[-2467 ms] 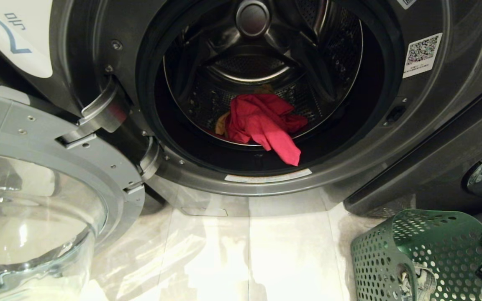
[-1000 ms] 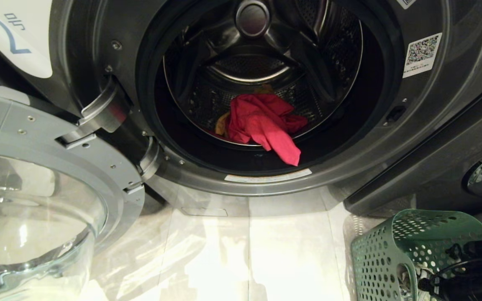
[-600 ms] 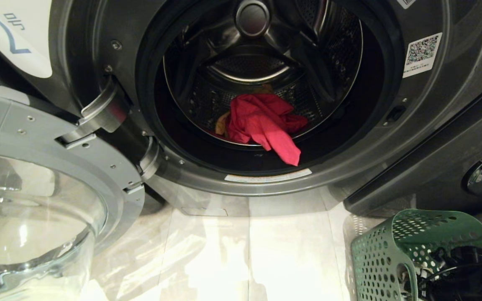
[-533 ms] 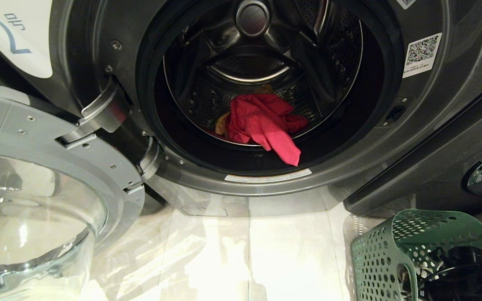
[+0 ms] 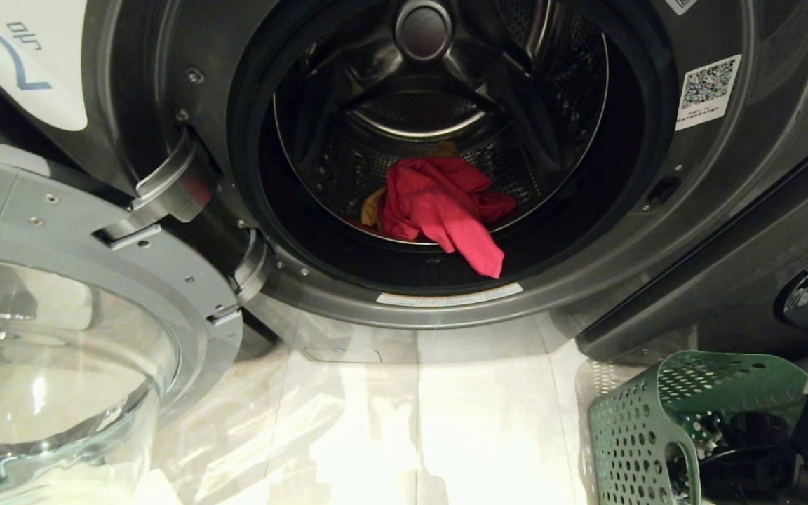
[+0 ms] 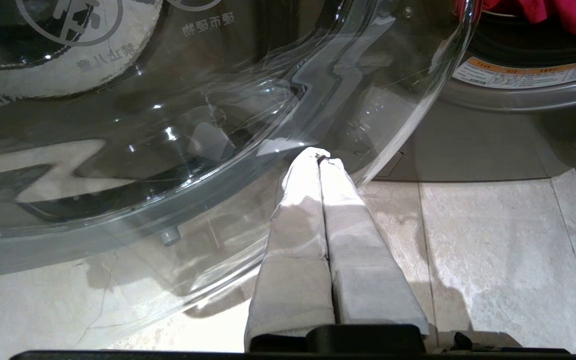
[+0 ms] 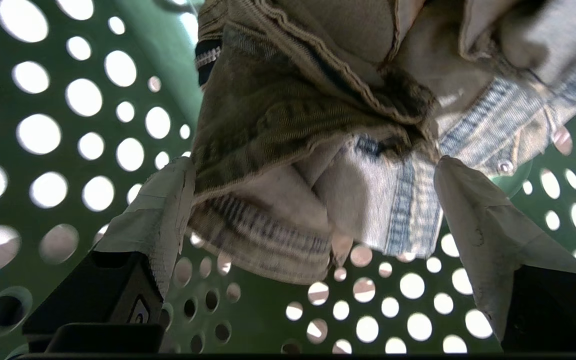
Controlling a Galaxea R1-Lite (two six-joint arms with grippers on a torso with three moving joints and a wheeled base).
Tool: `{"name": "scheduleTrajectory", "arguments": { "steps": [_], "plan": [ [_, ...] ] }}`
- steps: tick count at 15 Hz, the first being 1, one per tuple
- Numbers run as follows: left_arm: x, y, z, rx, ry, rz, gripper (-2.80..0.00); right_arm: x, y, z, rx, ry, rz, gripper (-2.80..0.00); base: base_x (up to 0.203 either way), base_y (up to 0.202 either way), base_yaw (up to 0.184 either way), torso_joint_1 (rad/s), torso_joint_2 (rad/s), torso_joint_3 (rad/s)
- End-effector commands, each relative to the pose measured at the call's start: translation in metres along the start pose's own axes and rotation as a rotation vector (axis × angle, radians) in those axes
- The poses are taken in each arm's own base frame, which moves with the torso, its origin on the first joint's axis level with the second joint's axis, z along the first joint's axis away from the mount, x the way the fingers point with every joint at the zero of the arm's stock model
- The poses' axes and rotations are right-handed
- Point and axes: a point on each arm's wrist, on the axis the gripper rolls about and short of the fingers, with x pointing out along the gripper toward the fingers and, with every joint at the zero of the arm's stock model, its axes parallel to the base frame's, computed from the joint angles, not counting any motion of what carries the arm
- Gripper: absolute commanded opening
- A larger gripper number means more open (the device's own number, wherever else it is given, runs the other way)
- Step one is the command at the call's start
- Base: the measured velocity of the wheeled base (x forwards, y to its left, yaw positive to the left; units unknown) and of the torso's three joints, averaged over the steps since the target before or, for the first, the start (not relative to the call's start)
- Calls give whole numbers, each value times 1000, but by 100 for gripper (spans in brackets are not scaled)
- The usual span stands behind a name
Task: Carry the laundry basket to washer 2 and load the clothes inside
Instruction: Place the clothes into the washing machine
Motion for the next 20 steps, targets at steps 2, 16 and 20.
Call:
{"name": "scheduleTrajectory", "arguments": {
  "steps": [2, 16, 20],
  "plan": [
    [2, 0, -11, 0, 39, 1, -280, 18, 4, -2, -23, 9, 8, 0, 0, 0, 0, 0, 0, 0],
    [2, 0, -11, 0, 39, 1, -280, 23, 15, -5, -12, 27, -72, -280, 0, 0, 0, 0, 0, 0],
    [2, 0, -11, 0, 39, 1, -280, 20, 14, -5, 8, 34, -88, -280, 0, 0, 0, 0, 0, 0]
  ]
}}
